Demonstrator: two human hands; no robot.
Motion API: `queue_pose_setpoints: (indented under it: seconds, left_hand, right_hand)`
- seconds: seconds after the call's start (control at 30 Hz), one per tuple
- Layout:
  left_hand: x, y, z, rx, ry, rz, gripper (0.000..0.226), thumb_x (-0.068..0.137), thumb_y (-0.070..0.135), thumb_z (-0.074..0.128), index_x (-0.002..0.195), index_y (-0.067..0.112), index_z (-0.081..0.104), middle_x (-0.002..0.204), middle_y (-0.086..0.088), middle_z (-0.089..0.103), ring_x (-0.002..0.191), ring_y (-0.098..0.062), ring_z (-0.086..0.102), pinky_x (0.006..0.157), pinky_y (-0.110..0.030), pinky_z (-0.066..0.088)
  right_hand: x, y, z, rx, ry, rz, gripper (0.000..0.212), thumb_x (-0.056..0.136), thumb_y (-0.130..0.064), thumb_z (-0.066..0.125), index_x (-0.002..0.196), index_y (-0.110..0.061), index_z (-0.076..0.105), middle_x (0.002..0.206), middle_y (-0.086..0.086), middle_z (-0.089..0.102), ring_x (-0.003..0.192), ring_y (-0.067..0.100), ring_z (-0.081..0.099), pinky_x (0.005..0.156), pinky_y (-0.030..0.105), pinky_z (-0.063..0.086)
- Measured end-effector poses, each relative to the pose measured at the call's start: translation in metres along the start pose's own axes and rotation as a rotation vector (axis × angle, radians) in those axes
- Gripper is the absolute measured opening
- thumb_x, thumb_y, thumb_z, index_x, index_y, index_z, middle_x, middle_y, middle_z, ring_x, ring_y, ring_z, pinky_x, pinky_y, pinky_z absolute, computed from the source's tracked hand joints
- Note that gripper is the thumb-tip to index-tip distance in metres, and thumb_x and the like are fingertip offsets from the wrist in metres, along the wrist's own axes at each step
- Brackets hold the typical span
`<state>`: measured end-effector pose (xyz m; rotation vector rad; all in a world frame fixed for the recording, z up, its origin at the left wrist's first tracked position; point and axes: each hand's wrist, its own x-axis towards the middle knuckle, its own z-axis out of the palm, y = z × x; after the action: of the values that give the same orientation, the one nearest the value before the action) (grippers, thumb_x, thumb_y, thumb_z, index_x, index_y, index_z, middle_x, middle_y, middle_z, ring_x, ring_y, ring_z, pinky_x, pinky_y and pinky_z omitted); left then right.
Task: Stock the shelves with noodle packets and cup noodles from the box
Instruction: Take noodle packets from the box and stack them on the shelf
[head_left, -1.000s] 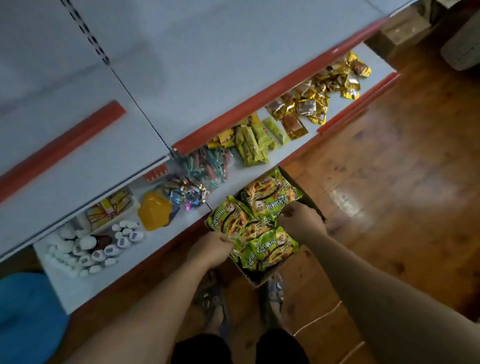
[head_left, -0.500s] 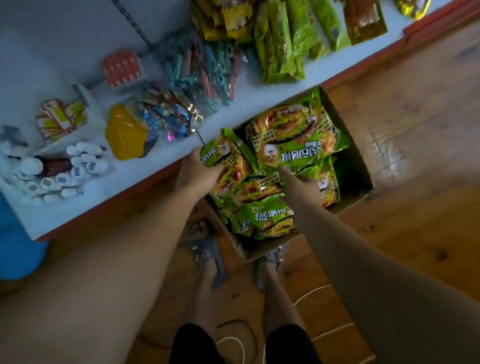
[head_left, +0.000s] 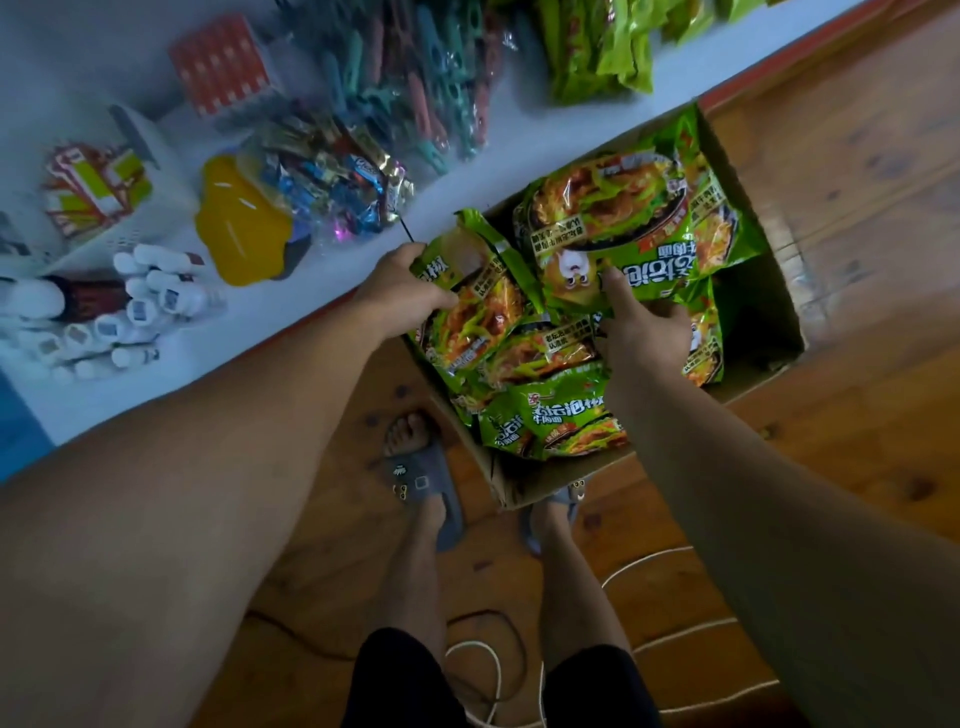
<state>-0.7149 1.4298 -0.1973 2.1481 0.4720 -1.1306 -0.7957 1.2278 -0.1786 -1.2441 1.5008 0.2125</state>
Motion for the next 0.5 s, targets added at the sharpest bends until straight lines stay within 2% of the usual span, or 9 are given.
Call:
queue_pose_setpoints:
  seconds: [0.1, 0.2, 0.3, 0.37, 0.5]
  left_hand:
    - [-0.004, -0.005, 0.001, 0.024, 0.024, 0.049, 0.078, 0.085, 0.026, 0.076, 0.15, 0.02, 0.033, 0.146, -0.005, 0.045, 0.127, -0.025, 0.05, 0.103, -0.037, 0.045]
    - [-0.011, -0.008, 0.002, 0.022, 0.051, 0.067, 0.075, 0.08, 0.028, 0.081, 0.142, 0.018, 0.039, 0.136, -0.006, 0.053, 0.12, -0.026, 0.055, 0.101, -0.044, 0.048]
    - [-0.02, -0.01, 0.002, 0.066, 0.082, 0.092, 0.07, 0.081, 0.03, 0.08, 0.136, 0.018, 0.04, 0.138, -0.004, 0.051, 0.121, -0.026, 0.053, 0.099, -0.04, 0.046]
    - [-0.026, -0.01, 0.002, 0.082, 0.063, 0.093, 0.069, 0.081, 0.03, 0.079, 0.136, 0.017, 0.04, 0.14, -0.004, 0.049, 0.123, -0.027, 0.051, 0.099, -0.041, 0.045]
    - [-0.044, -0.017, -0.007, 0.083, 0.006, 0.084, 0.077, 0.078, 0.037, 0.081, 0.142, 0.015, 0.045, 0.144, -0.007, 0.048, 0.127, -0.027, 0.05, 0.103, -0.041, 0.044]
  right_hand:
    - [-0.004, 0.0, 0.002, 0.012, 0.025, -0.022, 0.045, 0.082, -0.044, 0.077, 0.105, -0.018, 0.048, 0.103, 0.006, 0.063, 0.083, 0.019, 0.063, 0.076, 0.04, 0.055]
    - [-0.009, -0.002, -0.001, 0.043, 0.018, -0.045, 0.039, 0.084, -0.038, 0.076, 0.102, -0.017, 0.049, 0.092, 0.001, 0.058, 0.076, 0.016, 0.057, 0.067, 0.034, 0.049]
    - [-0.013, -0.003, -0.006, 0.034, 0.006, -0.055, 0.041, 0.082, -0.038, 0.078, 0.105, -0.018, 0.05, 0.096, 0.001, 0.057, 0.089, 0.021, 0.059, 0.077, 0.039, 0.05]
    - [-0.019, -0.006, -0.01, 0.005, 0.014, -0.05, 0.046, 0.081, -0.04, 0.078, 0.11, -0.017, 0.05, 0.106, 0.004, 0.058, 0.095, 0.023, 0.058, 0.076, 0.038, 0.047]
    - [-0.035, -0.012, -0.019, -0.019, 0.016, -0.115, 0.041, 0.086, -0.037, 0.074, 0.107, -0.017, 0.046, 0.09, -0.004, 0.049, 0.073, 0.011, 0.047, 0.057, 0.028, 0.036]
